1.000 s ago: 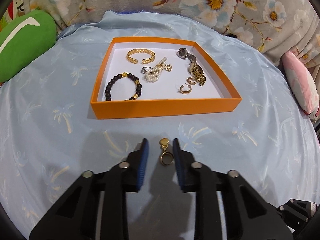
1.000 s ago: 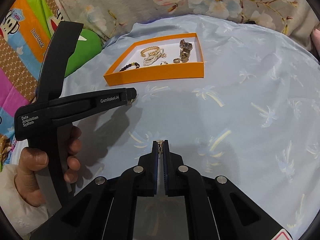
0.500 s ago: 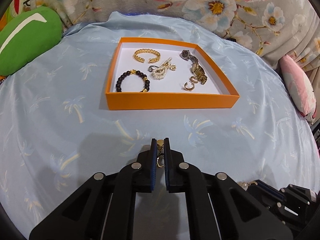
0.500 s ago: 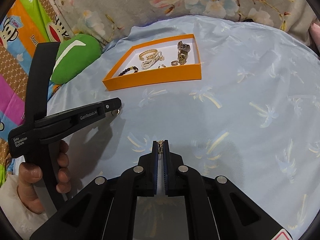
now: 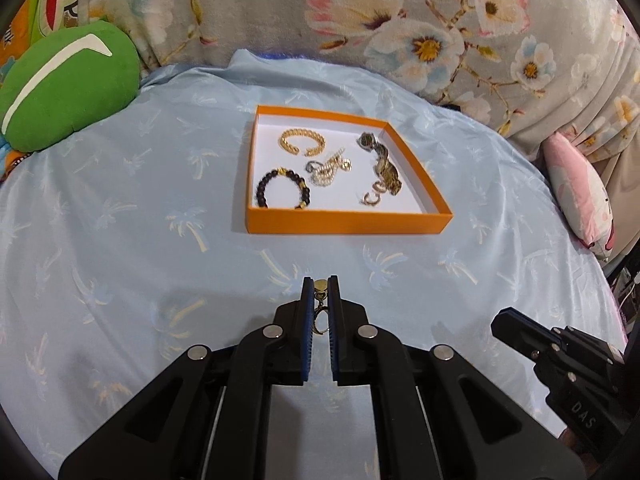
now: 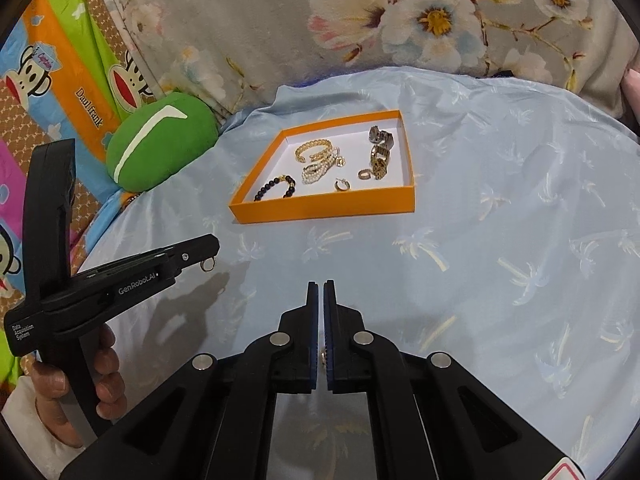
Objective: Organize jewelry
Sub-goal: 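Carry both gold earrings toward the orange box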
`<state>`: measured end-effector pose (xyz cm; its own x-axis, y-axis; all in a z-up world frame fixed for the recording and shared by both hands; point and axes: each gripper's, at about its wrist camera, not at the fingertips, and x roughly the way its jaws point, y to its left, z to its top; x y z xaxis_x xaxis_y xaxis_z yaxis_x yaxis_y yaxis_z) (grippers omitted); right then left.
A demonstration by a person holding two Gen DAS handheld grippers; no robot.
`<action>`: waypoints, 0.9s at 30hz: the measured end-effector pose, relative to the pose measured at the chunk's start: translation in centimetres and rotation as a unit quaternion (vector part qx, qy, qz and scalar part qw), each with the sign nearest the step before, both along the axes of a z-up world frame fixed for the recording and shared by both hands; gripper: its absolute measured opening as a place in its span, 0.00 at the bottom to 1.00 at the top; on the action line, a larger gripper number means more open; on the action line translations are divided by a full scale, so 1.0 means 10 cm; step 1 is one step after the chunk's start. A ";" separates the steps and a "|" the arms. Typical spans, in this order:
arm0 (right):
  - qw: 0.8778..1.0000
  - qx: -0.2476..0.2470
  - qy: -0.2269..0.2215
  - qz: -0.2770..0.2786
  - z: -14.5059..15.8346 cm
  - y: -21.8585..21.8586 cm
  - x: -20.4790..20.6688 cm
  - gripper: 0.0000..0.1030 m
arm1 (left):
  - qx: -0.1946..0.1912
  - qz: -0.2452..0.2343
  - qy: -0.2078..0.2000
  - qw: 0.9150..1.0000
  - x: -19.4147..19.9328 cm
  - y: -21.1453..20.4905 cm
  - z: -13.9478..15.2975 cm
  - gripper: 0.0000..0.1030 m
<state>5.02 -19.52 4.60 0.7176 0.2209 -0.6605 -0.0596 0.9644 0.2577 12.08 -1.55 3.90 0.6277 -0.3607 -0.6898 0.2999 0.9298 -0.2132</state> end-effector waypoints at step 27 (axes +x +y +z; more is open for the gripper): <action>0.998 -0.035 0.053 0.028 -0.37 0.16 -0.04 0.05 | 0.002 -0.014 0.012 1.000 -0.07 -0.04 -0.06 0.05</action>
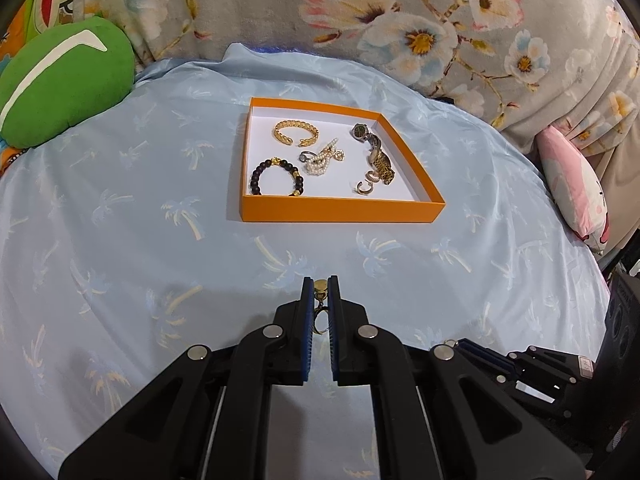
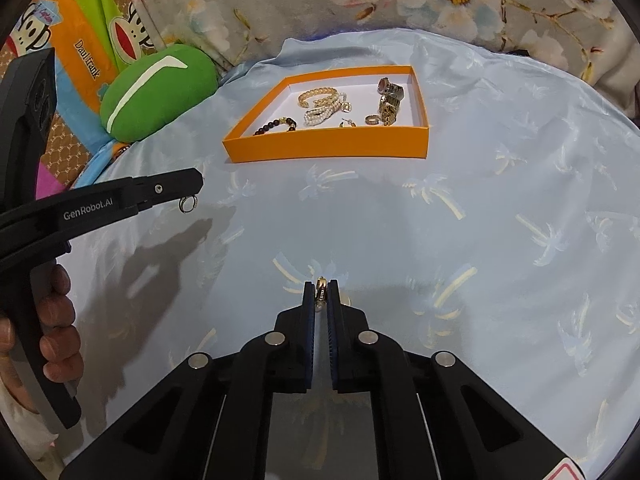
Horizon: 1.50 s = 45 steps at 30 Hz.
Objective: Organize jewelry
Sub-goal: 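Carry both gold earrings toward the orange box, then lower both earrings into the box and open both grippers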
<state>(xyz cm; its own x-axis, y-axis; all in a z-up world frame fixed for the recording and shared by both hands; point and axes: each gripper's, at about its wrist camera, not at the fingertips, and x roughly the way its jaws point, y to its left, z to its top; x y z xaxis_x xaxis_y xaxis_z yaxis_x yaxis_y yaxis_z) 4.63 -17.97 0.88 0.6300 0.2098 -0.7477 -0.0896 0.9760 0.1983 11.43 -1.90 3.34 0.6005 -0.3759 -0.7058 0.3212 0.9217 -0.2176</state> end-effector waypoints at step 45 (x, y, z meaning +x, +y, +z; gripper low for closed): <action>0.997 0.024 -0.068 -0.034 0.22 -0.30 2.41 0.05 | 0.022 0.008 -0.045 0.999 2.03 -0.61 -0.03 0.05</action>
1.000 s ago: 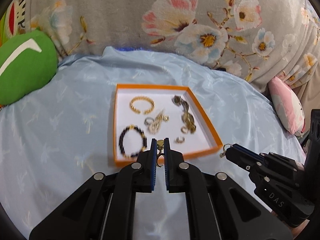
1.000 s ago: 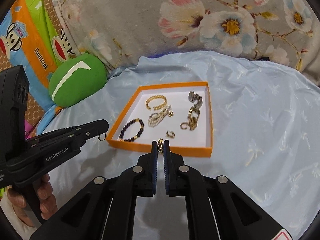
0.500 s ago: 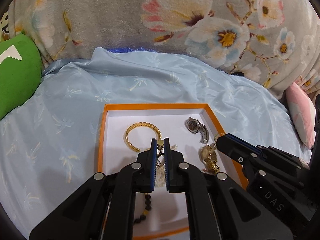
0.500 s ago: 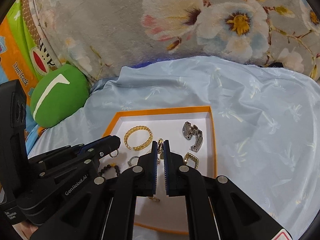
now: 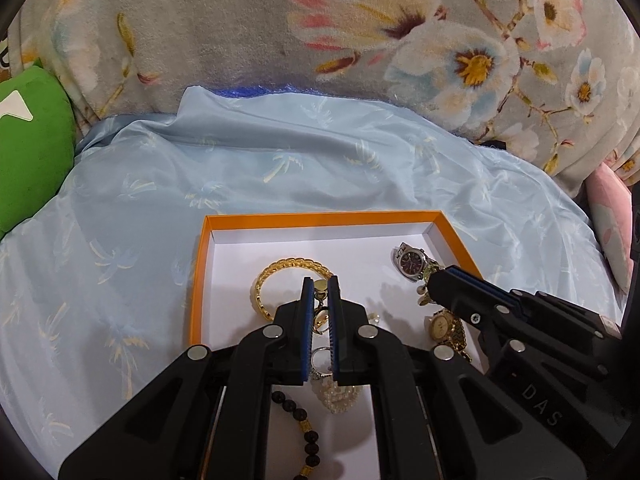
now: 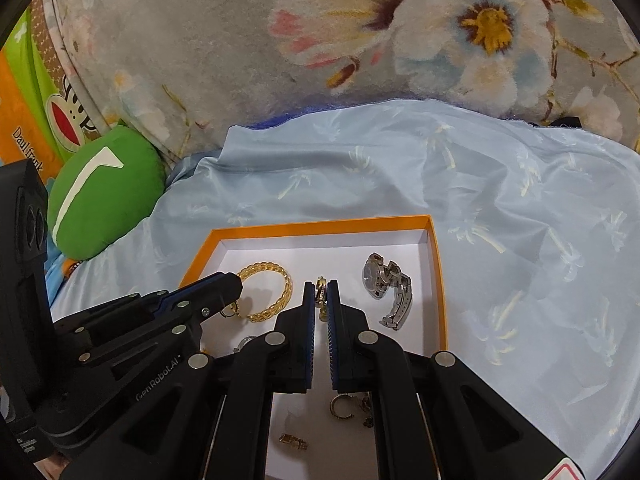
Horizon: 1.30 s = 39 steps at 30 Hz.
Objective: Organize jewelry
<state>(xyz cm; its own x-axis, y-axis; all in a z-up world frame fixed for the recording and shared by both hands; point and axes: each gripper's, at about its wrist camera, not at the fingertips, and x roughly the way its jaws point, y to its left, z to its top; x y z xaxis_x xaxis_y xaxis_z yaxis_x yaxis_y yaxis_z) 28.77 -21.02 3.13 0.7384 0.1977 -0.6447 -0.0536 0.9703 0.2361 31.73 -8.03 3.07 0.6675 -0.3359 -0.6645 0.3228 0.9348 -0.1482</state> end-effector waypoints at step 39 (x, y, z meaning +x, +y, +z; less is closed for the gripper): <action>0.994 -0.063 0.011 -0.084 -0.22 0.17 -1.79 0.68 | 0.065 0.126 -0.017 0.990 -1.62 0.48 -0.20 0.66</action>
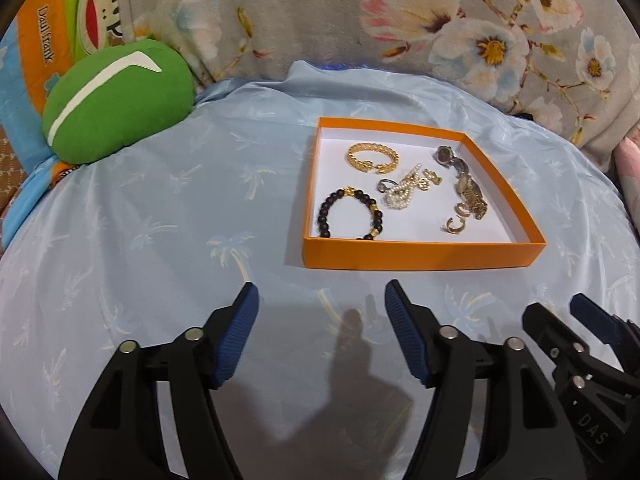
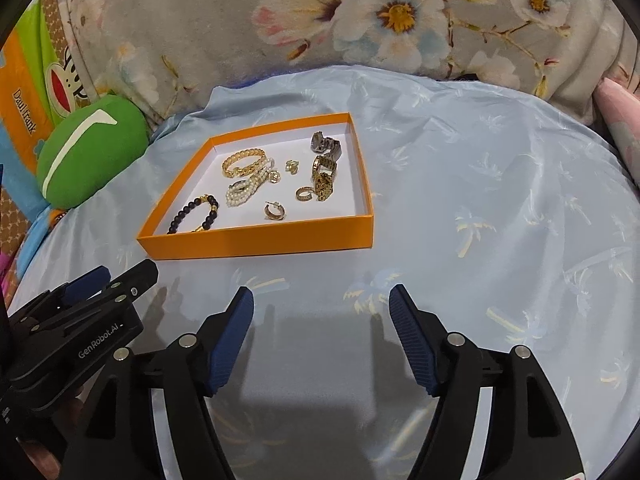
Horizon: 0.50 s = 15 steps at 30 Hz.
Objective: Organize jewelry
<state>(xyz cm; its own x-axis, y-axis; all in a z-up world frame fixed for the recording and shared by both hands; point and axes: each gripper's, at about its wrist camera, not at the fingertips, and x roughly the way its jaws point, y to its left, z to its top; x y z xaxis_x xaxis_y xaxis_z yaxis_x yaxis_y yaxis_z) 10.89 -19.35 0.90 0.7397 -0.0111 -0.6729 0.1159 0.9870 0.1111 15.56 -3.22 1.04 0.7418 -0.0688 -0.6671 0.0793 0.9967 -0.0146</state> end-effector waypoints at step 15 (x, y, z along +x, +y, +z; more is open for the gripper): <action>0.999 -0.044 -0.001 -0.008 0.02 0.12 -0.04 0.80 | 0.033 0.023 0.000 0.999 -0.04 -0.05 -0.01 0.76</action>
